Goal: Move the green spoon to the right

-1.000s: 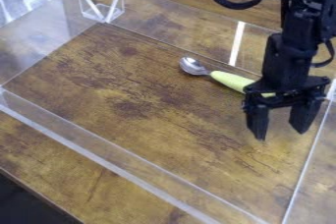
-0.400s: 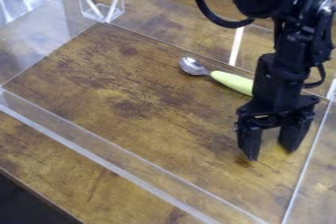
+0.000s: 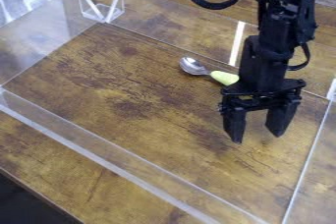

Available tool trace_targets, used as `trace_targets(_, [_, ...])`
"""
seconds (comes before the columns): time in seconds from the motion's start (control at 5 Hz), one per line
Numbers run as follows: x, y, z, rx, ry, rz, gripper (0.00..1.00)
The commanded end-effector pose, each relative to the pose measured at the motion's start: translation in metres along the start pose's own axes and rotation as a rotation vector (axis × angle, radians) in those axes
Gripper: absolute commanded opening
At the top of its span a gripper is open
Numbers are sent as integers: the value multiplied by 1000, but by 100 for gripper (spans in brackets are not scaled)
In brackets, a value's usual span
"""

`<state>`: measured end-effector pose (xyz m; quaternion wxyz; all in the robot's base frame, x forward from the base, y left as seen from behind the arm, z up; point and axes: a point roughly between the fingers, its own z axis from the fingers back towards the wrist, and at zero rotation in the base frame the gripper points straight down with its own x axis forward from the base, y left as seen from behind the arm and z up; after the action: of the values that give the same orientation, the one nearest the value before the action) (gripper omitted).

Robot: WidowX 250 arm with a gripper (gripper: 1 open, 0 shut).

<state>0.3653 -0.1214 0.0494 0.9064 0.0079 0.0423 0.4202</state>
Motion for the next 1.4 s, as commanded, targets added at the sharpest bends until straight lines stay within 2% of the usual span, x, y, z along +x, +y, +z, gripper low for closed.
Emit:
trace_targets(0.0, [1, -13, 43, -105, -51, -7, 100])
trace_targets(0.2, [9, -11, 28, -84, -51, 58, 100])
trace_targets(0.4, [21, 0, 27, -67, -52, 73, 100])
trace_targets(0.6, [36, 11, 29, -58, -52, 110, 100])
trace_targets(0.8, [49, 22, 38, -65, -59, 148, 100])
trace_targets(1.0, [52, 27, 42, -57, -63, 118, 100])
trace_targets(1.2, [49, 31, 40, -52, -63, 125, 0])
